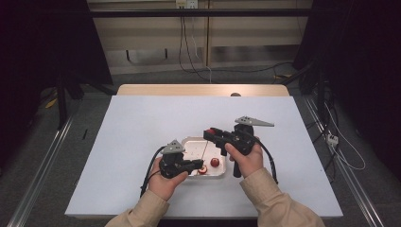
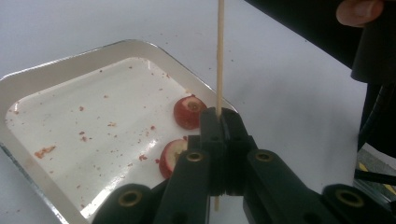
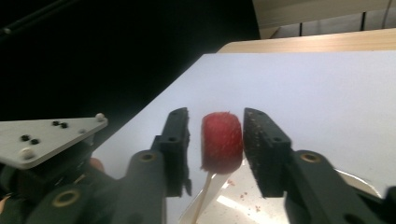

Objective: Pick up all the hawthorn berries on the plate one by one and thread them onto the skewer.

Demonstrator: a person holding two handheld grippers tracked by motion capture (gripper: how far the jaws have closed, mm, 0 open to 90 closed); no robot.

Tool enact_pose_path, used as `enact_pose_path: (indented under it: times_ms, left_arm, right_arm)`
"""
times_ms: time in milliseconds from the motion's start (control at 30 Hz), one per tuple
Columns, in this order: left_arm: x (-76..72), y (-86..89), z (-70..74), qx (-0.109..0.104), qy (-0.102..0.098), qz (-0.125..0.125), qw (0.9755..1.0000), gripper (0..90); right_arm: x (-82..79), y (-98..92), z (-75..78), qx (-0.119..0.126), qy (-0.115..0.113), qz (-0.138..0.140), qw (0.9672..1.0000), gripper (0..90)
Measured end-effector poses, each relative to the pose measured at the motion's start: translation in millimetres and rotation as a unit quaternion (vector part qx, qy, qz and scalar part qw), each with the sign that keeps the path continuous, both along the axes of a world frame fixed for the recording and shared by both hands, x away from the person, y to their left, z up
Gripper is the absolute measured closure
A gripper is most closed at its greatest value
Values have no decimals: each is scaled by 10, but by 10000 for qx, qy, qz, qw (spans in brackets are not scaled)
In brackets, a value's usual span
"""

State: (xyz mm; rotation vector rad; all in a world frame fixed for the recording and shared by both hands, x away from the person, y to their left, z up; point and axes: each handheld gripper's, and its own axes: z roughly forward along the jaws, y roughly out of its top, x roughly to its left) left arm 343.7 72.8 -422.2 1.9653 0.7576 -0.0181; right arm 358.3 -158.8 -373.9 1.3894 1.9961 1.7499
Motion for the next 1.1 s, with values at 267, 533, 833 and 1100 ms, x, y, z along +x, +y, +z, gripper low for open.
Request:
enact_pose_path:
  times_ms: [267, 533, 833, 1100]
  left_arm:
    - [-14, 19, 22, -103, -90, 120, 9998, 897]
    - [-50, 2, 42, -79, -266, 268, 9993, 898]
    - [-46, -44, 35, 62, -161, 183, 9997, 898]
    - [-39, -33, 31, 25, -163, 106, 9998, 898]
  right_arm:
    - [15, 64, -41, -10, 67, 59, 10000, 740]
    - [-11, 63, -36, 240, 80, -2, 9997, 743]
    - [-5, 54, -22, 81, -27, -71, 9999, 670]
    - [35, 41, 5, -24, -52, -100, 9999, 736]
